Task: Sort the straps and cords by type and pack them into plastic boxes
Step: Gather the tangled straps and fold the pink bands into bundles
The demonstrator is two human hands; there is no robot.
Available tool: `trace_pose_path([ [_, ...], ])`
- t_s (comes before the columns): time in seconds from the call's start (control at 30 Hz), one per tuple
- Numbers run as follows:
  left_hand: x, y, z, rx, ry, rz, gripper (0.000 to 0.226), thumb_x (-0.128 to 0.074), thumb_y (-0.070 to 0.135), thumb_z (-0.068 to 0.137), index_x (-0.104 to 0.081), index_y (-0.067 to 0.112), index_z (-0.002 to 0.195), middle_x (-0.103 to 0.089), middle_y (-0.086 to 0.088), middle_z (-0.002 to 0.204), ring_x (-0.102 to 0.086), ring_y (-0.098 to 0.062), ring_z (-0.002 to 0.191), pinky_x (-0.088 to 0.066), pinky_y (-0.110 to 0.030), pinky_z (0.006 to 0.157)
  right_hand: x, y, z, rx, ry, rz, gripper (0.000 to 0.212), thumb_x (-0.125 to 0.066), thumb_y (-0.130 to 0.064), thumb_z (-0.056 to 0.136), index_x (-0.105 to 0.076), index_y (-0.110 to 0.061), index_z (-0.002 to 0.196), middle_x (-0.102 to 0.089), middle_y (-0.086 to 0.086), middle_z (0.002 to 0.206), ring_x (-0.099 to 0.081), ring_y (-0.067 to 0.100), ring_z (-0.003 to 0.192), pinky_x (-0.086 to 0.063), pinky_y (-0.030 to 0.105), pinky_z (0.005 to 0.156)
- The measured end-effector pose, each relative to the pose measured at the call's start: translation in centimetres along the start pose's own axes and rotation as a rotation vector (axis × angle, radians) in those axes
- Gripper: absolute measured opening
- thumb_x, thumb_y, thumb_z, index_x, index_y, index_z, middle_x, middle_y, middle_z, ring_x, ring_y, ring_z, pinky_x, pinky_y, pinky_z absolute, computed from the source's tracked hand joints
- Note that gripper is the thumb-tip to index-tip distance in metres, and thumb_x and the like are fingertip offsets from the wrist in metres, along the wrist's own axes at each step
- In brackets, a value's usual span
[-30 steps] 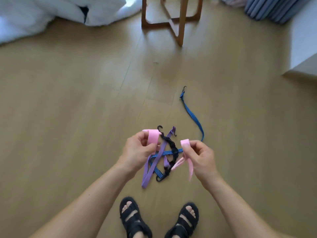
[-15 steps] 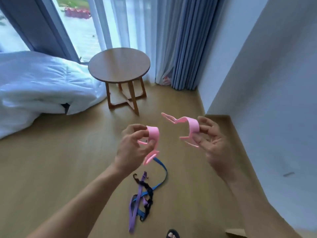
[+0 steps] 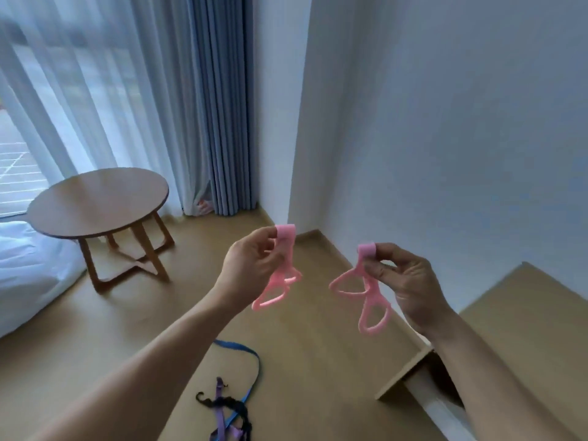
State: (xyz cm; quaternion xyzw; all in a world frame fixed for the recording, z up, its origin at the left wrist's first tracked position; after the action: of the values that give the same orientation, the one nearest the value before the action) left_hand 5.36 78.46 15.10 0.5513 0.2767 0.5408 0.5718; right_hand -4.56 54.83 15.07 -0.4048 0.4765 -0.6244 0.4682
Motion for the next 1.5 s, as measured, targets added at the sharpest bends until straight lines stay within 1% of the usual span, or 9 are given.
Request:
trace_pose_path([
  [0.13, -3.8, 2.4, -1.3, -0.04, -0.188, -0.055, 0.013, -0.063, 0.042, 0.089, -0.068, 0.043, 0.101, -0.075, 0.01, 0.088, -0.072, -0.011, 0.075, -0.061, -0.031, 0.066, 2.5, -1.8, -5.2, -0.045, 0.122, -0.031, 0.023, -0.072, -0.017, 0.083, -0.076, -0.022, 0.105, -0.074, 0.003, 0.109, -0.07, 0.017, 0.1, -0.055, 0.027, 0.083],
  [0.23, -7.1, 4.3, -2.1, -0.101, -0.335, -0.016, 0.017, -0.067, 0.027, 0.092, -0.07, 0.029, 0.109, -0.074, 0.006, 0.087, -0.071, -0.011, 0.074, -0.06, -0.029, 0.066, 3.7, -3.7, -8.4, -0.084, 0.163, 0.051, 0.024, -0.065, -0.015, 0.083, -0.076, -0.018, 0.105, -0.071, 0.006, 0.117, -0.069, 0.016, 0.097, -0.055, 0.026, 0.078],
  [0.37, -12.2, 6.9, -4.4, -0.172, -0.543, -0.027, 0.023, -0.069, 0.021, 0.09, -0.068, 0.02, 0.113, -0.072, 0.016, 0.084, -0.07, -0.003, 0.071, -0.056, -0.018, 0.06, 5.3, -6.1, -12.2, -0.085, 0.229, 0.096, 0.029, -0.062, -0.019, 0.082, -0.075, -0.015, 0.107, -0.071, 0.009, 0.099, -0.063, 0.014, 0.08, -0.052, 0.026, 0.075],
  [0.53, -18.8, 9.6, -8.2, -0.196, -0.726, -0.103, 0.023, -0.076, 0.033, 0.084, -0.071, 0.019, 0.102, -0.074, 0.004, 0.089, -0.071, -0.015, 0.079, -0.06, -0.032, 0.071, 8.7, -7.9, -16.7, -0.092, 0.314, 0.066, 0.04, -0.062, -0.031, 0.086, -0.068, 0.005, 0.103, -0.068, 0.012, 0.115, -0.063, 0.032, 0.098, -0.049, 0.05, 0.09],
  [0.63, -23.2, 11.1, -10.2, -0.146, -0.718, -0.188, 0.012, -0.077, 0.024, 0.085, -0.074, 0.016, 0.092, -0.075, -0.001, 0.082, -0.072, -0.021, 0.077, -0.06, -0.034, 0.069, 11.8, -8.8, -20.0, -0.076, 0.389, 0.008, 0.028, -0.065, -0.029, 0.084, -0.072, -0.002, 0.083, -0.067, -0.001, 0.121, -0.066, 0.021, 0.097, -0.05, 0.042, 0.082],
  [0.9, -36.9, 18.8, -18.0, -0.063, -0.843, -0.479, 0.003, -0.078, 0.017, 0.084, -0.075, 0.017, 0.081, -0.074, -0.011, 0.079, -0.072, -0.025, 0.07, -0.057, -0.033, 0.06, 23.8, -11.4, -30.9, -0.074, 0.488, -0.096, 0.019, -0.067, -0.025, 0.084, -0.075, -0.014, 0.097, -0.071, -0.002, 0.102, -0.067, 0.023, 0.078, -0.053, 0.032, 0.066],
  [1.07, -44.2, 23.4, -20.9, -0.086, -0.855, -0.456, 0.004, -0.076, 0.015, 0.085, -0.073, 0.012, 0.087, -0.074, -0.005, 0.076, -0.07, -0.017, 0.067, -0.053, -0.025, 0.056, 30.6, -11.0, -37.4, -0.111, 0.689, -0.277, 0.005, -0.078, -0.028, 0.081, -0.074, -0.029, 0.084, -0.074, -0.011, 0.099, -0.069, 0.014, 0.07, -0.052, 0.029, 0.06],
  [1.33, -52.5, 26.1, -25.8, -0.052, -1.143, -0.425, 0.041, -0.077, 0.053, 0.073, -0.075, 0.019, 0.095, -0.075, -0.011, 0.093, -0.073, -0.028, 0.086, -0.057, -0.043, 0.075, 37.5, -9.8, -43.4, -0.086, 1.0, -0.317, 0.008, -0.076, -0.022, 0.084, -0.068, -0.023, 0.087, -0.073, -0.005, 0.079, -0.069, 0.006, 0.07, -0.051, 0.016, 0.059],
  [1.5, -56.4, 26.5, -26.4, -0.017, -1.178, -0.428, 0.032, -0.078, 0.042, 0.079, -0.073, 0.022, 0.103, -0.073, -0.007, 0.105, -0.071, -0.03, 0.097, -0.059, -0.048, 0.081, 40.6, -8.7, -44.0, -0.115, 1.104, -0.304, 0.021, -0.078, -0.024, 0.083, -0.062, -0.026, 0.096, -0.072, 0.001, 0.078, -0.069, 0.007, 0.068, -0.051, 0.015, 0.058],
])
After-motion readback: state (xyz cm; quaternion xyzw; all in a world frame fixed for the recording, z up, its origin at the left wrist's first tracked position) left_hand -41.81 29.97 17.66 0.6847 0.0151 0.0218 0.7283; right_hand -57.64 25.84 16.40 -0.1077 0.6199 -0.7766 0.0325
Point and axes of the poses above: each hand's wrist, its own z-axis towards the middle knuckle, its own x-axis out of the back of the hand, y = z × x, the point moved 2 cm from there along z, towards the middle knuckle
